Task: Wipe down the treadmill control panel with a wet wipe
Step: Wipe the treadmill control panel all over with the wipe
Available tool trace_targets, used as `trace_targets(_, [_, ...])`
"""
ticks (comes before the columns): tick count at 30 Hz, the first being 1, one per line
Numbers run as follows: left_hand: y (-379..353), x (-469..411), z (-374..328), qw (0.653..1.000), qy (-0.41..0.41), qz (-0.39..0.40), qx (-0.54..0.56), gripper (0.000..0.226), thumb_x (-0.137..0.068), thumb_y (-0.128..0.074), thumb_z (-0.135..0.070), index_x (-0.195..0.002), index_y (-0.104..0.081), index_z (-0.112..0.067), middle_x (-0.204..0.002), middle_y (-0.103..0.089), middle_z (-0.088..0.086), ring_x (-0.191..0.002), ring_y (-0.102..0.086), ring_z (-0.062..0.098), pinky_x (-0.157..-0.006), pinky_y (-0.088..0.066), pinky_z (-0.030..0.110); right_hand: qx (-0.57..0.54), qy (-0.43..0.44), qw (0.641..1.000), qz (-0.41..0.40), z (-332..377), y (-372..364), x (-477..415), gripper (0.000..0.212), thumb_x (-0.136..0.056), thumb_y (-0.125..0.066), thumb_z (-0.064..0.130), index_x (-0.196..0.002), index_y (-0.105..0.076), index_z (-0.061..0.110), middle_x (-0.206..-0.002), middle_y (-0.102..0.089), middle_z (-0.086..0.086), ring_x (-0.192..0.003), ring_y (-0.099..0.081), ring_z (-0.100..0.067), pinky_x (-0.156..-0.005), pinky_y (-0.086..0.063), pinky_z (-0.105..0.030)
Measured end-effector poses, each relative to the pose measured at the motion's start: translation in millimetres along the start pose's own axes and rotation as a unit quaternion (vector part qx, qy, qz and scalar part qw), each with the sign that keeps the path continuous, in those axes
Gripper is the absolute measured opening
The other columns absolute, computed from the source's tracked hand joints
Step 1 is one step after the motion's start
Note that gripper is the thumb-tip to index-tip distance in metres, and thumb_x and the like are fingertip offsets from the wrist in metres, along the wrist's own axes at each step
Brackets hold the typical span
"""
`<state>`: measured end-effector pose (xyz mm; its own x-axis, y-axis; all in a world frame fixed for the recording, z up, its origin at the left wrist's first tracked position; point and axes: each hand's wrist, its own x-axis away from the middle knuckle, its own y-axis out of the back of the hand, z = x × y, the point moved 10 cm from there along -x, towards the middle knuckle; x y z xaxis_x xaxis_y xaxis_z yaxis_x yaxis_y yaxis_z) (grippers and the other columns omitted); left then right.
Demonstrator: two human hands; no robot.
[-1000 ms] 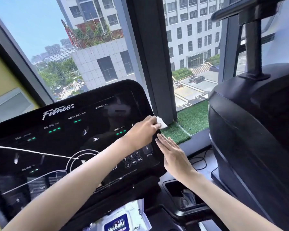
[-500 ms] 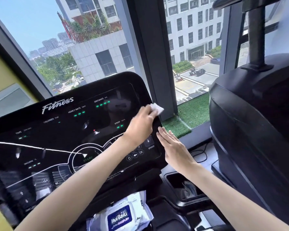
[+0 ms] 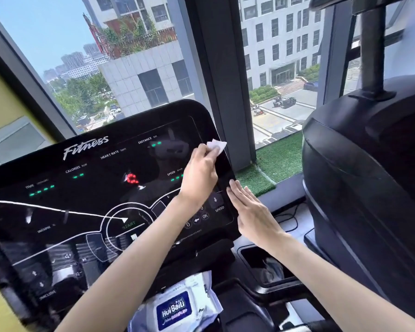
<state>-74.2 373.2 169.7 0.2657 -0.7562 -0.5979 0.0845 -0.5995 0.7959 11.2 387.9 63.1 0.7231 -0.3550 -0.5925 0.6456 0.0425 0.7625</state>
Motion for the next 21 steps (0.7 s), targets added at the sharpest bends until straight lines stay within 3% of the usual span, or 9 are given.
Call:
trace_targets(4, [-28.4, 27.2, -38.8, 0.982, -0.129, 0.133, -0.027, 0.042, -0.08, -0.051, 0.008, -0.119, -0.057, -0.005, -0.107, -0.053, 0.009, -0.101, -0.05, 0.026, -0.066, -0.055, 0.042, -0.015, 0.02, 1.0, -0.006, -1.2, 6.8, -0.1, 0.073, -0.066, -0.059, -0.015, -0.136, -0.039, -0.006, -0.146, -0.032, -0.019, -0.135, -0.028, -0.026, -0.109, -0.019, -0.045])
trace_targets(7, [-12.3, 5.1, -15.2, 0.996, -0.056, 0.067, -0.024, 0.04, -0.077, -0.053, 0.013, -0.112, -0.062, -0.003, -0.098, -0.055, 0.012, -0.092, -0.054, 0.029, -0.065, -0.055, 0.039, -0.037, -0.005, 0.999, -0.026, -9.5, 14.2, 12.3, 0.074, -0.069, -0.055, -0.018, -0.139, -0.036, -0.003, -0.148, -0.031, -0.016, -0.134, -0.017, -0.019, -0.11, -0.014, -0.041])
trace_targets(9, [-3.6, 3.3, -4.3, 1.0, -0.018, 0.016, -0.011, 0.038, -0.075, -0.055, 0.015, -0.107, -0.063, -0.002, -0.092, -0.055, 0.012, -0.085, -0.056, 0.03, -0.064, -0.054, 0.038, -0.047, -0.029, 0.998, -0.026, -16.8, 8.1, 25.4, 0.073, -0.067, -0.057, -0.02, -0.136, -0.04, -0.004, -0.144, -0.037, -0.016, -0.134, -0.028, -0.021, -0.11, -0.019, -0.041])
trace_targets(13, [-52.2, 56.0, -50.9, 0.961, -0.187, 0.201, -0.039, 0.048, -0.078, -0.05, 0.008, -0.122, -0.056, -0.009, -0.112, -0.05, 0.008, -0.103, -0.046, 0.024, -0.068, -0.053, 0.04, -0.047, -0.046, 0.998, -0.025, -24.6, 1.2, 46.7, 0.065, -0.06, -0.068, -0.02, -0.121, -0.057, -0.004, -0.129, -0.055, -0.018, -0.116, -0.056, -0.031, -0.101, -0.038, -0.042])
trace_targets(15, [-50.9, 47.3, -42.5, 0.967, -0.163, 0.192, -0.045, 0.047, -0.078, -0.05, 0.009, -0.121, -0.057, -0.008, -0.11, -0.05, 0.008, -0.103, -0.047, 0.025, -0.066, -0.054, 0.041, -0.039, -0.034, 0.998, -0.028, -23.0, 0.5, 55.0, 0.062, -0.058, -0.069, -0.02, -0.117, -0.061, -0.003, -0.124, -0.059, -0.018, -0.11, -0.06, -0.031, -0.095, -0.046, -0.045])
trace_targets(18, [-23.7, 21.2, -11.2, 0.998, -0.029, 0.058, -0.007, 0.043, -0.072, -0.057, 0.017, -0.11, -0.063, -0.002, -0.096, -0.055, 0.011, -0.088, -0.055, 0.029, -0.058, -0.056, 0.039, -0.047, -0.032, 0.998, -0.007, -24.6, -12.7, 65.5, 0.064, -0.06, -0.067, -0.02, -0.121, -0.059, 0.0, -0.131, -0.055, -0.014, -0.116, -0.056, -0.028, -0.09, -0.05, -0.049])
trace_targets(19, [-25.5, 23.8, -13.9, 0.998, -0.033, 0.057, -0.011, 0.044, -0.071, -0.058, 0.017, -0.111, -0.062, -0.002, -0.097, -0.055, 0.011, -0.089, -0.055, 0.029, -0.06, -0.056, 0.038, -0.054, -0.033, 0.998, 0.003, -24.9, -17.8, 67.0, 0.066, -0.062, -0.065, -0.019, -0.124, -0.056, 0.001, -0.134, -0.052, -0.013, -0.119, -0.054, -0.027, -0.09, -0.049, -0.05])
trace_targets(21, [-50.7, 45.0, -39.8, 0.981, -0.112, 0.154, -0.032, 0.045, -0.075, -0.053, 0.012, -0.116, -0.058, -0.006, -0.107, -0.051, 0.009, -0.101, -0.05, 0.026, -0.066, -0.055, 0.041, -0.061, -0.03, 0.998, 0.016, -24.1, -23.2, 67.2, 0.069, -0.064, -0.063, -0.019, -0.128, -0.052, 0.001, -0.139, -0.047, -0.013, -0.123, -0.05, -0.027, -0.093, -0.047, -0.05])
